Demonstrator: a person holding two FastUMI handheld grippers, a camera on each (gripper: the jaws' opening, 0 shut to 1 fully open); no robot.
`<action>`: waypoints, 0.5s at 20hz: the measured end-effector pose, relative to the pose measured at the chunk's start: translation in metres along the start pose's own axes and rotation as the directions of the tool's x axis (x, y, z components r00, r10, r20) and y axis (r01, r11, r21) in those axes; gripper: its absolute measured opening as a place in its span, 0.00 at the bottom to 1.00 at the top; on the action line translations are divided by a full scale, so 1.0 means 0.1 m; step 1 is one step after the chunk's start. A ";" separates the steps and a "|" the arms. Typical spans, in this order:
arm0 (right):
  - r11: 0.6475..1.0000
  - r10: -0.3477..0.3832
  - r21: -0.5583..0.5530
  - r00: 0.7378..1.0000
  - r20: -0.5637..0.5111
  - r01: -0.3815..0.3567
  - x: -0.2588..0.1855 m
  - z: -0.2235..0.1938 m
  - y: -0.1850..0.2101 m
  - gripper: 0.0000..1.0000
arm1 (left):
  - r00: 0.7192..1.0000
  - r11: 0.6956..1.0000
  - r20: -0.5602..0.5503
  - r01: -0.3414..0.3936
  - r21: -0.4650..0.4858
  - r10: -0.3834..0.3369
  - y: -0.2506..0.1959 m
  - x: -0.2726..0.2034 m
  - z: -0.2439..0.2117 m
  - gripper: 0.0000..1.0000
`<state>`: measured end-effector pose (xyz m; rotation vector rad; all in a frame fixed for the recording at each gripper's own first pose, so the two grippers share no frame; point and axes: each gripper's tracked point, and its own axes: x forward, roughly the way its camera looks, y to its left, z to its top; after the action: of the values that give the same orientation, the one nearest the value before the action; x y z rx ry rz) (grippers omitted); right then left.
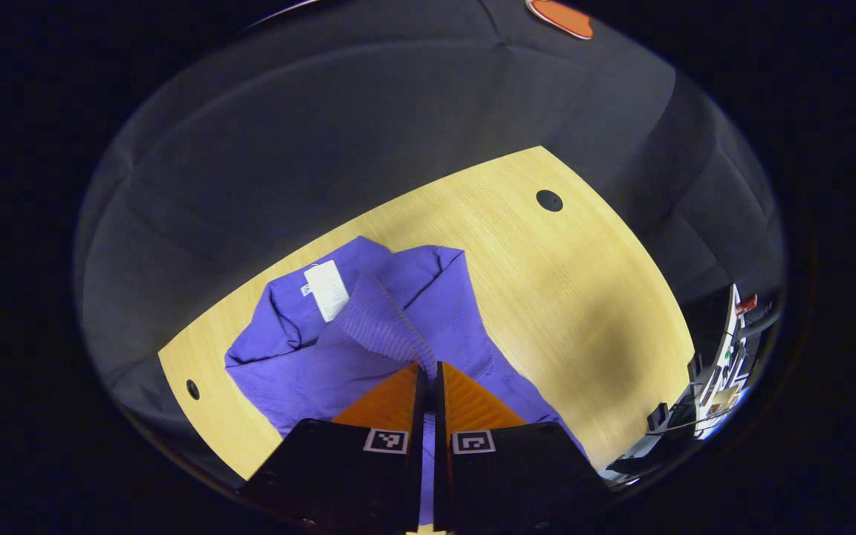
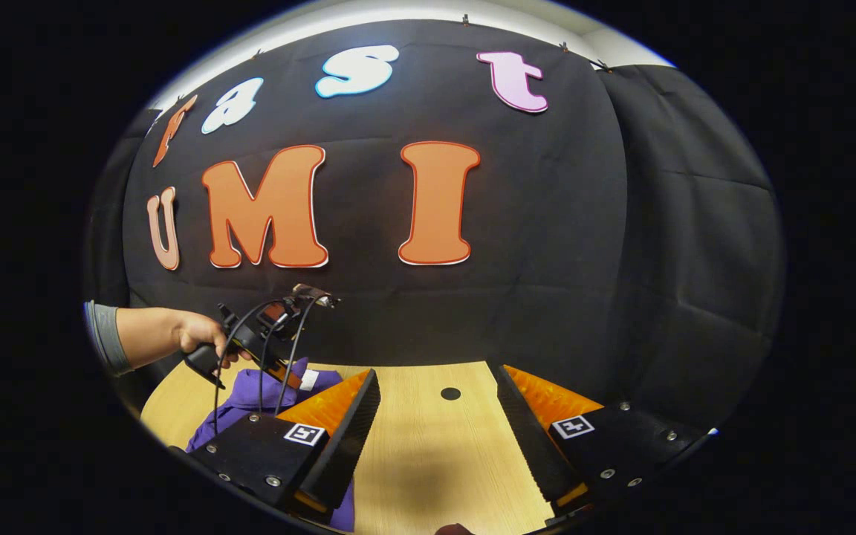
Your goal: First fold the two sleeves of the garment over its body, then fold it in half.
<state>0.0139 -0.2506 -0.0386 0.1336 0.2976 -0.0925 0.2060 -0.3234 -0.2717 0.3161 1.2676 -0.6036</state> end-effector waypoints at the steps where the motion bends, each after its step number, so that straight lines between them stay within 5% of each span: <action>1: 1.000 -0.005 -0.002 1.000 -0.005 0.005 0.00 -0.02 -0.03 0.95 | 1.000 1.000 0.003 0.018 -0.003 -0.018 -0.09 0.03 0.03 0.10; 8: 1.000 -0.005 -0.006 1.000 -0.013 0.005 -0.03 -0.05 -0.04 0.95 | 0.991 0.994 0.081 0.100 0.035 -0.102 -0.49 -0.15 0.17 0.24; 10: 1.000 0.006 -0.012 1.000 -0.013 -0.007 -0.03 -0.05 0.03 0.95 | 0.984 0.993 0.134 0.110 0.032 -0.113 -0.48 -0.32 0.17 0.38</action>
<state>0.0101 -0.2466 -0.0419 0.1233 0.3107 -0.0834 0.1861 -0.3633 -0.2319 0.2214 1.1528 -0.7250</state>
